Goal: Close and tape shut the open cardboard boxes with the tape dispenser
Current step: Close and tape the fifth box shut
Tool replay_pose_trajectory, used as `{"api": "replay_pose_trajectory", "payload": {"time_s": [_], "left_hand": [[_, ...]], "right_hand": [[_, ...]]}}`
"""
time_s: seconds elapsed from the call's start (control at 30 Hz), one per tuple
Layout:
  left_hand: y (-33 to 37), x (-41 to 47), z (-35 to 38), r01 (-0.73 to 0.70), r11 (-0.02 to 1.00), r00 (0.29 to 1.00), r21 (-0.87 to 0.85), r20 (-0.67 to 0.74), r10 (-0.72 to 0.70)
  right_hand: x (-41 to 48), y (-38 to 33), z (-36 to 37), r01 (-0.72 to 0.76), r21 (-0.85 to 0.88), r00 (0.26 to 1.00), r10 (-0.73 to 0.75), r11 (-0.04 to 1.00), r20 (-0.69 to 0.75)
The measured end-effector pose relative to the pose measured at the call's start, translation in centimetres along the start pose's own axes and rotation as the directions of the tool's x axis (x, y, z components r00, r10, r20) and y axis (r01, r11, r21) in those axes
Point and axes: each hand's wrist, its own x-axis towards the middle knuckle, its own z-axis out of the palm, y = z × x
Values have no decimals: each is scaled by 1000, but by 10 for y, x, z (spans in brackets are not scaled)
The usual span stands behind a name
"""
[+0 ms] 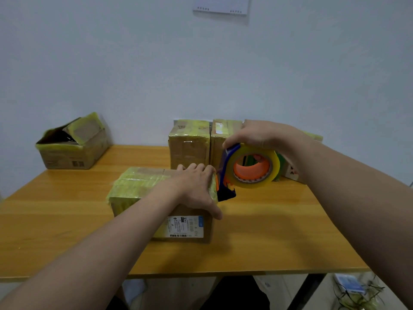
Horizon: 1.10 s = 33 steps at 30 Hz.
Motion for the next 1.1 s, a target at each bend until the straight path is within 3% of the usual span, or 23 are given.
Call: {"api": "replay_pose_trajectory", "payload": {"time_s": [0.23,0.33,0.4,0.53,0.67,0.8,0.93,1.0,1.1], "left_hand": [[0,0,-1,-7,1000,1000,-15,-4,7],[0,-2,-1,-10,1000,1000,-11,-3,10],[-1,-3,0,-16,1000,1000,-11,-10,16],[-3,1,1,-13,1000,1000,-27,-5,12],[-3,-1,3,-17,998,999,-54,-29,16],[-1,-12,2,-83,986,982,-143,-180,57],[0,-25,-7,-174,984,866,-48,-483,130],[-2,-30,-8,-207,978,875,4,-446,187],[-8,-32,2,-276,957,899,87,-328,289]], "right_hand": [[-2,-16,-3,39,-71,999,-36,997,31],[5,-14,23,-16,-214,978,60,977,200],[12,2,57,-88,-180,948,138,980,286],[21,25,77,-139,-66,965,150,988,215],[21,25,60,-98,-81,980,111,992,166],[11,22,35,-13,-165,992,34,986,125],[5,33,13,-122,-3,975,119,993,-189],[6,40,11,-151,157,904,201,976,-378],[7,41,20,-100,343,840,264,934,-475]]}}
